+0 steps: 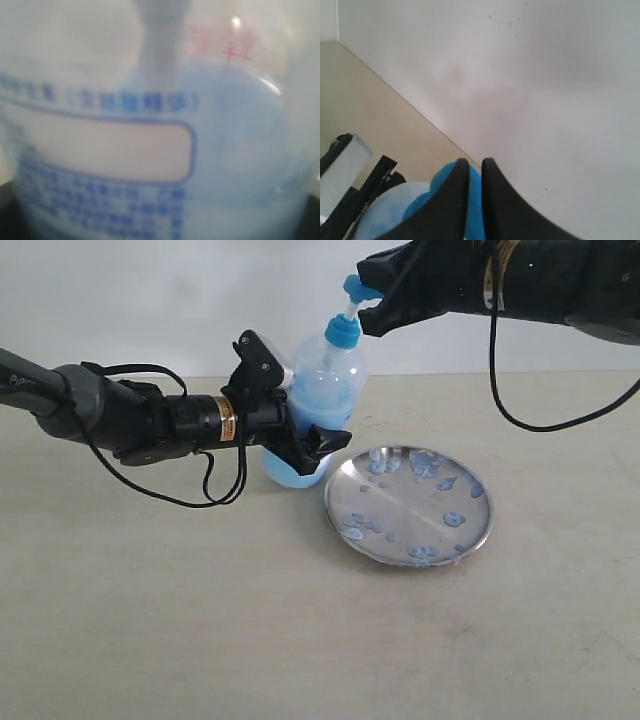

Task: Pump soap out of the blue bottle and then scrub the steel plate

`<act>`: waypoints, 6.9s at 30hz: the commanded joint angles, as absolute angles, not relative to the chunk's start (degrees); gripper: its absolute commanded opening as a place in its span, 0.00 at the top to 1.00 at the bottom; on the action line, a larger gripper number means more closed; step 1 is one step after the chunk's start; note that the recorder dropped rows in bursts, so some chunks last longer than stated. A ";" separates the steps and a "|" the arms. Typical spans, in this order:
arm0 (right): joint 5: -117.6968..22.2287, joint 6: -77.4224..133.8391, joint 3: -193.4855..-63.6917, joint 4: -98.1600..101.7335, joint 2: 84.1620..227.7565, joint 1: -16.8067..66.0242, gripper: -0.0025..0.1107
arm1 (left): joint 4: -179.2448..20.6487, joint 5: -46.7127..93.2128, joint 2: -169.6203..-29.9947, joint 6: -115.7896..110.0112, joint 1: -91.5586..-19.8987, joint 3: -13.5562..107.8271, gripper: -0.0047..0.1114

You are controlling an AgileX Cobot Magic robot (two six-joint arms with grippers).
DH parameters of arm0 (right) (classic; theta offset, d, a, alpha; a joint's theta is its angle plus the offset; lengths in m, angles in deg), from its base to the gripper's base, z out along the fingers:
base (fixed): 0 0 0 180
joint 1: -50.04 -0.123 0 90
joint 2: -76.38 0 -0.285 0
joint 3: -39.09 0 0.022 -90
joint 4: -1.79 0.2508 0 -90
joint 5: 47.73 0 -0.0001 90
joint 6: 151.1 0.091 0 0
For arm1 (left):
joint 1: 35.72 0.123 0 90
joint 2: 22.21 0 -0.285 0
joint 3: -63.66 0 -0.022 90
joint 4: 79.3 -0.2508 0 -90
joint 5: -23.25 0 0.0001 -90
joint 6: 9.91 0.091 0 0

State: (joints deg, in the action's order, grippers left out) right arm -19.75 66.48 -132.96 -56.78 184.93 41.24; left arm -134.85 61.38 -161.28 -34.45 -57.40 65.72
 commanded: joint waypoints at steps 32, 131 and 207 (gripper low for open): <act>-27.23 38.79 -118.03 -29.46 161.12 41.54 0.98 | -107.31 63.46 -162.52 -29.49 -56.20 61.02 0.02; -68.57 31.67 -125.77 -7.90 180.12 28.34 0.98 | -88.03 39.89 -47.38 -25.18 -34.59 -9.27 0.92; -95.61 18.91 -160.40 -7.19 208.77 32.36 0.98 | -74.12 6.55 -29.99 -19.65 -32.31 -13.56 0.92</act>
State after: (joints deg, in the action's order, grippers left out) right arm -95.37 32.28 -160.31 -11.85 208.89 33.81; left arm -74.87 5.62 -30.15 -19.91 -32.36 -13.64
